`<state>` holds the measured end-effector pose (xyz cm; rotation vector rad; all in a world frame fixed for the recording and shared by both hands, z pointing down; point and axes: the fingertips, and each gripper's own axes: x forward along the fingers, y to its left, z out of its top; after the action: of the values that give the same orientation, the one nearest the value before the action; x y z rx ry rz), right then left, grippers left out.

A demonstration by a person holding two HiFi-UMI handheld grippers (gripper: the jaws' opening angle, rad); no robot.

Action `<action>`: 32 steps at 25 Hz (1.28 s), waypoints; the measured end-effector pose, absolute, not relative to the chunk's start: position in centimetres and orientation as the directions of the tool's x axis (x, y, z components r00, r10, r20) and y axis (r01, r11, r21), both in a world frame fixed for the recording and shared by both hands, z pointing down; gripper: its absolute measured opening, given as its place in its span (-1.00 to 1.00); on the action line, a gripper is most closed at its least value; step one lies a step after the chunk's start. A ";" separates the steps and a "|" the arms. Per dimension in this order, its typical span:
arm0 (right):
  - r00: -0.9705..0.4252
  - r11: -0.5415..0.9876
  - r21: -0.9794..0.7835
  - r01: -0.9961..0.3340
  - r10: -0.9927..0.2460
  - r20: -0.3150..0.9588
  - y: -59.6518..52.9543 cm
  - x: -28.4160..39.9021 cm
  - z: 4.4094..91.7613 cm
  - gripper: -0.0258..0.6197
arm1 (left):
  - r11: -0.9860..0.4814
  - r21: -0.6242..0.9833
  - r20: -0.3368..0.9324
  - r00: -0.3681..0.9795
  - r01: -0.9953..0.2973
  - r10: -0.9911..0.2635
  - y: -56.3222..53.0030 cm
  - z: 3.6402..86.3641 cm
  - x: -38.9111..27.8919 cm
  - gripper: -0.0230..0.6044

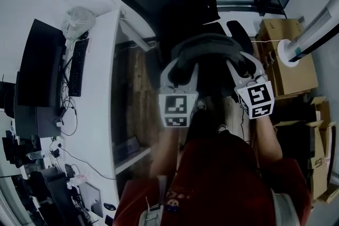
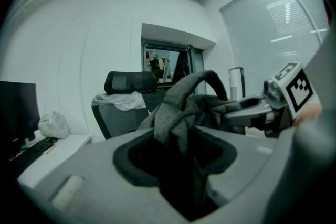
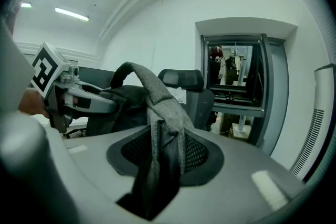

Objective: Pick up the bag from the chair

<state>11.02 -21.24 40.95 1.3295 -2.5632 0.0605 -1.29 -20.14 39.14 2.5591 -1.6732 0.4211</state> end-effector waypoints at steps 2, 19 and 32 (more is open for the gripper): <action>-0.560 0.592 0.078 -0.802 -0.792 0.242 -19.7 11.4 41.0 -0.49 | -0.401 -0.102 0.257 0.365 -0.910 -0.895 -18.5 39.2 -0.9 -0.34; -0.582 0.617 0.078 -0.783 -0.771 0.258 -13.5 13.1 41.6 -0.49 | -0.365 -0.081 0.271 0.332 -0.928 -0.904 -11.9 40.1 0.6 -0.34; -0.582 0.617 0.085 -0.783 -0.773 0.252 -12.6 13.3 41.4 -0.48 | -0.371 -0.078 0.263 0.340 -0.925 -0.903 -10.8 39.7 1.0 -0.34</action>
<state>13.30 -12.56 41.37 1.2692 -2.5795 0.0513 0.96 -10.82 39.72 2.5011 -1.7106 0.4037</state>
